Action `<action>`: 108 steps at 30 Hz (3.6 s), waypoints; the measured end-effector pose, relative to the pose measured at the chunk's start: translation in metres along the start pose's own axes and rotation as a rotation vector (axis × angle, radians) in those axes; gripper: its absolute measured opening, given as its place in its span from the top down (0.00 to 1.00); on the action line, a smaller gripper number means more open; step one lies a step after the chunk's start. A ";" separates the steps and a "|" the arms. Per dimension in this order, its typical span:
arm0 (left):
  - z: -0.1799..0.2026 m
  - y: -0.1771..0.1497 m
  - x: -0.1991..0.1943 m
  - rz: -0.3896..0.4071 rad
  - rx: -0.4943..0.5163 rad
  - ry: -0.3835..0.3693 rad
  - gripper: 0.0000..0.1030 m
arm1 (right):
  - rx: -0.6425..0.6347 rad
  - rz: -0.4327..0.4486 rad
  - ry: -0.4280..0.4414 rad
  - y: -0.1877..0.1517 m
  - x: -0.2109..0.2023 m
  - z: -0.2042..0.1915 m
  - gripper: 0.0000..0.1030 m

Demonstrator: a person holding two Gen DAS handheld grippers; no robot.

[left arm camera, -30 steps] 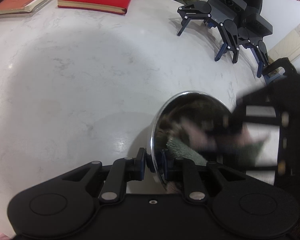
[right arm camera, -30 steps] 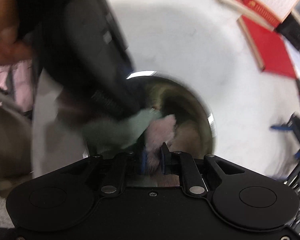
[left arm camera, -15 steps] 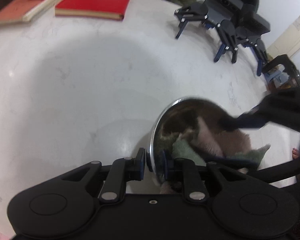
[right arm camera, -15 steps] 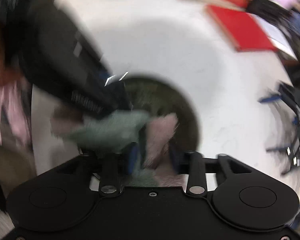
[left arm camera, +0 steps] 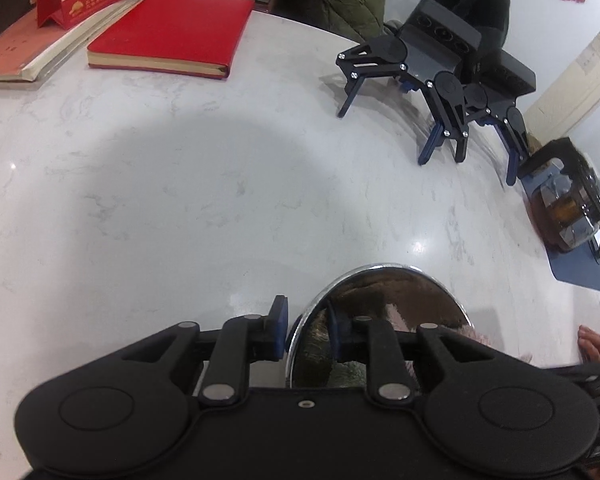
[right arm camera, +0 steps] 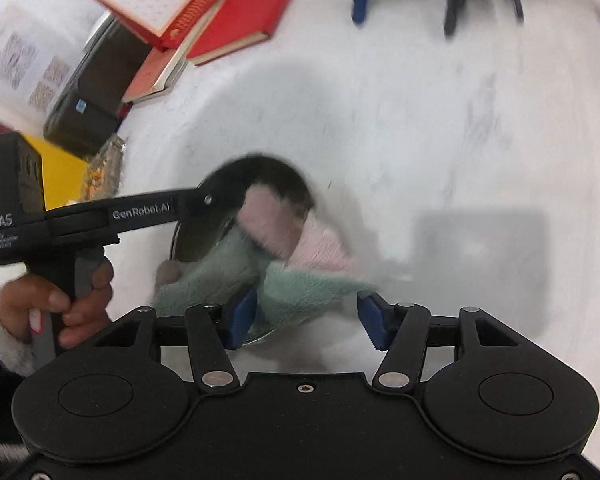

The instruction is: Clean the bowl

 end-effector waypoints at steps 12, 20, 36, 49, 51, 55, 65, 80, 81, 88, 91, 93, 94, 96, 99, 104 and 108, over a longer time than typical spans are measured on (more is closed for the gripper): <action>0.003 -0.034 -0.020 -0.092 -0.035 0.049 0.85 | -0.448 -0.033 -0.116 0.050 0.009 -0.032 0.79; -0.003 -0.028 -0.020 -0.088 -0.067 0.051 0.80 | -0.834 -0.067 -0.200 0.057 0.026 -0.072 0.63; -0.005 -0.029 -0.010 -0.081 -0.084 0.037 0.86 | -1.312 -0.093 -0.242 -0.019 0.028 -0.103 0.55; 0.000 -0.032 -0.007 -0.071 -0.091 0.015 0.87 | -1.215 -0.286 -0.259 -0.022 0.046 -0.090 0.87; 0.000 -0.032 -0.007 -0.074 -0.087 0.014 0.87 | -1.244 -0.247 -0.279 -0.019 0.050 -0.095 0.87; -0.002 -0.033 -0.008 -0.075 -0.090 0.011 0.87 | -1.280 -0.194 -0.365 -0.009 0.050 -0.095 0.92; -0.004 -0.033 -0.006 -0.070 -0.108 -0.009 0.87 | -1.208 -0.299 -0.359 -0.016 0.035 -0.088 0.62; -0.007 -0.038 -0.011 -0.077 -0.092 -0.009 0.86 | -1.167 -0.262 -0.273 -0.002 0.029 -0.089 0.31; -0.007 -0.038 -0.011 -0.076 -0.090 -0.009 0.86 | -1.172 -0.276 -0.276 -0.001 0.030 -0.089 0.30; -0.007 -0.039 -0.011 -0.069 -0.094 -0.009 0.86 | -1.201 -0.318 -0.308 -0.007 0.046 -0.090 0.26; -0.008 -0.039 -0.011 -0.068 -0.097 -0.013 0.86 | -1.215 -0.335 -0.330 -0.008 0.046 -0.091 0.39; -0.008 -0.039 -0.010 -0.067 -0.097 -0.017 0.86 | -1.201 -0.354 -0.336 -0.007 0.045 -0.089 0.51; -0.008 -0.039 -0.010 -0.068 -0.096 -0.019 0.85 | -1.181 -0.358 -0.336 -0.004 0.044 -0.087 0.59; -0.008 -0.039 -0.009 -0.069 -0.092 -0.023 0.85 | -1.172 -0.347 -0.341 -0.002 0.042 -0.086 0.68; -0.007 -0.039 -0.010 -0.069 -0.076 -0.018 0.85 | -1.155 -0.312 -0.346 0.004 0.040 -0.088 0.79; -0.009 -0.038 -0.010 -0.068 -0.079 -0.019 0.85 | -1.164 -0.246 -0.359 0.012 0.038 -0.095 0.80; -0.009 -0.037 -0.009 -0.062 -0.098 -0.026 0.85 | -1.160 -0.307 -0.369 0.002 0.032 -0.083 0.79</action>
Point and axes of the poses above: each gripper's, at about its wrist camera, not at the fingertips, and x roughly the way its jaws point, z to its right, y to its top, the point moved 2 cm from there along x, roughly the way its jaws point, and after that the axes turned 1 degree about y, right-handed, at the moved point
